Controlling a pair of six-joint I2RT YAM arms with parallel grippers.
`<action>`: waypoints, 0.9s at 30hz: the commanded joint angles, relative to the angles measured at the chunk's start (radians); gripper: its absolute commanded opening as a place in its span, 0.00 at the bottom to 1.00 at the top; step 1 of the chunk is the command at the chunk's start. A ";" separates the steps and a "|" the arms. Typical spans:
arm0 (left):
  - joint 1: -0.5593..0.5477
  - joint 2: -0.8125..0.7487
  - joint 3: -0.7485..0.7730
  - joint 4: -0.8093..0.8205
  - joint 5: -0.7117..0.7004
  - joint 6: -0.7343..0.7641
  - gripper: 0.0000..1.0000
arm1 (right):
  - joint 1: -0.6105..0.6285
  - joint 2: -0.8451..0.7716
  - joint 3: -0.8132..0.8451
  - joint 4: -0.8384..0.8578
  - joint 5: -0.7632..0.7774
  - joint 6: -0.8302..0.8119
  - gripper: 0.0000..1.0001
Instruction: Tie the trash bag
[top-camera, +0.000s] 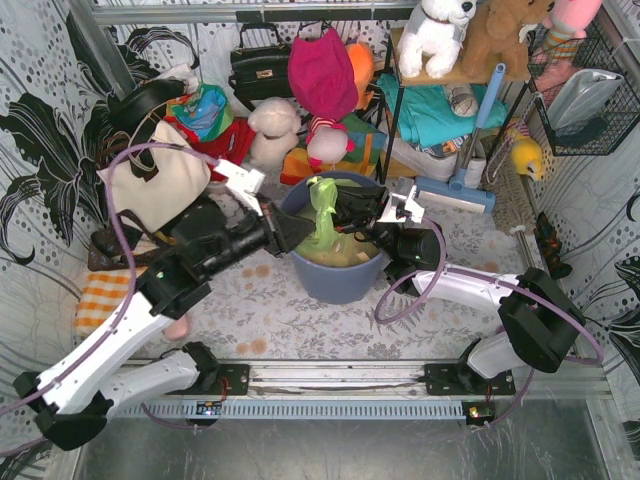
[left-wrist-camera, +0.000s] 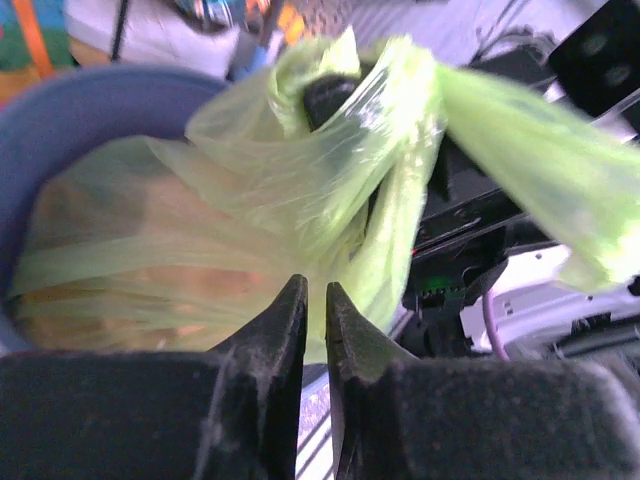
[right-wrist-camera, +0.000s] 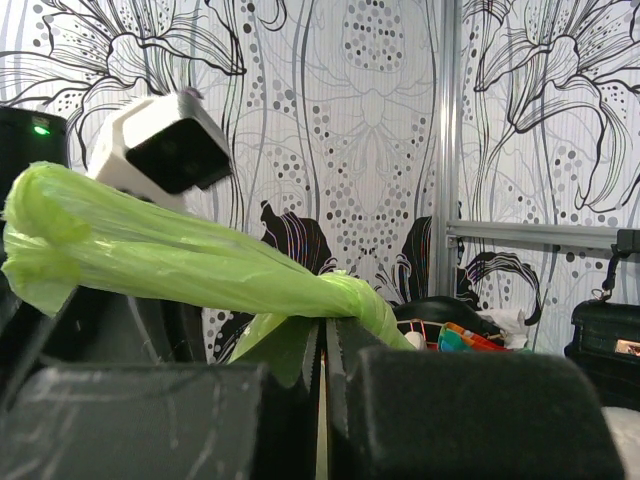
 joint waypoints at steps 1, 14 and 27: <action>-0.004 -0.104 0.000 0.060 -0.190 0.023 0.22 | 0.004 -0.024 0.005 0.088 -0.002 0.005 0.00; -0.003 -0.065 -0.013 0.232 -0.262 -0.118 0.25 | 0.004 -0.020 0.019 0.088 -0.031 0.022 0.00; -0.002 0.036 -0.051 0.360 -0.008 -0.036 0.25 | 0.004 -0.022 0.026 0.087 -0.037 0.025 0.00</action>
